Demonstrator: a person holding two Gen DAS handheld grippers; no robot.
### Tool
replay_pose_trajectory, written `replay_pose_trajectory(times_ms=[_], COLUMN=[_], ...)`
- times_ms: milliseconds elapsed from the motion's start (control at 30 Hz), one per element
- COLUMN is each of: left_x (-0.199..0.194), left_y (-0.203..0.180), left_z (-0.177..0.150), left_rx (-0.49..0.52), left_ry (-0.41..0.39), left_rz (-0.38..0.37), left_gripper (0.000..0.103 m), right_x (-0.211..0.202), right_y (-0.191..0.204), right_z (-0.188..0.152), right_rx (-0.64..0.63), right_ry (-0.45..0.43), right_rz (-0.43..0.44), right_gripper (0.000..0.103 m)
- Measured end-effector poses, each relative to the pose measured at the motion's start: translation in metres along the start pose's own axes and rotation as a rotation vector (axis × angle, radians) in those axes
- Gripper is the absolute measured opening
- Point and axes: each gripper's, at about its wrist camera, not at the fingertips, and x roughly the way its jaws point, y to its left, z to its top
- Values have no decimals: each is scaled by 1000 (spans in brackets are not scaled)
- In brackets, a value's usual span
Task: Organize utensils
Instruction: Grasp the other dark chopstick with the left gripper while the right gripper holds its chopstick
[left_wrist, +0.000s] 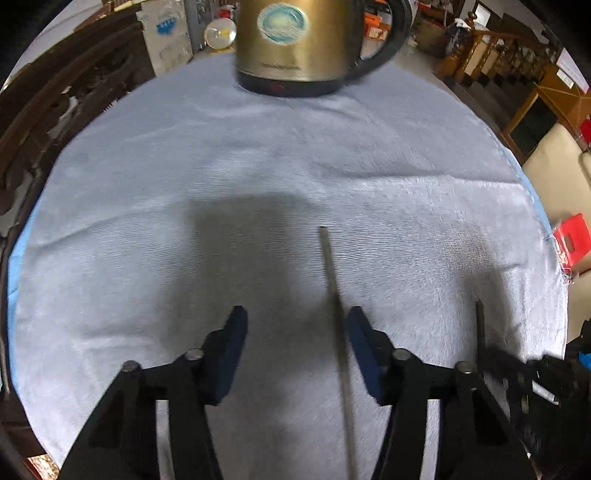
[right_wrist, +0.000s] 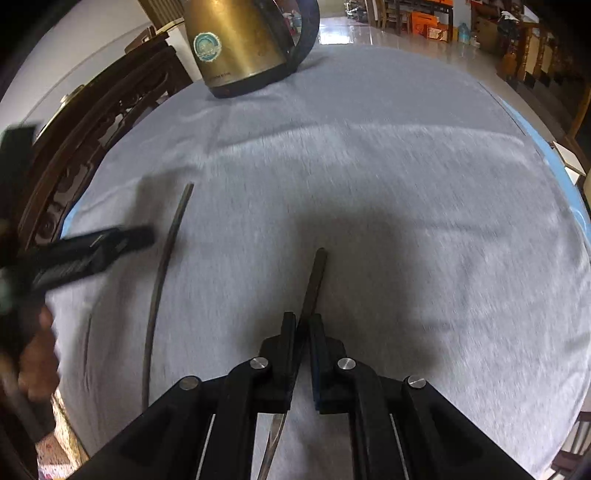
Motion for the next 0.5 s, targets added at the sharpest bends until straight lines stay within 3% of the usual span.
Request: replay_pose_trajectory(times_ms=[67,100,133,167,300,500], left_x=[6,9,9,11,5,-46], left_y=[-6,-8,-9,-10,-9,15], left_z=[2,3,4,6,3,-6], left_rx=[-3,-4,0,3,13,-33], left_ry=[7,2,-19,-16,-49,-213], left_rz=[-8,-12,-4,-13,-5,-3], left_gripper=[32,28,12,7,5,5], right_x=[-4,-4,-5,-6,-16,-54], right_y=[-4,-6,-7,-7,-5,4], right_z=[-9,-10,-12,-13,-12,-9], right_rx=[5,10,15,18,23,-1], right_ry=[2,0,-6,-12,-83,-260], right_rz=[14,19,22,25,54,128], right_gripper=[8,8,8,8,7,7])
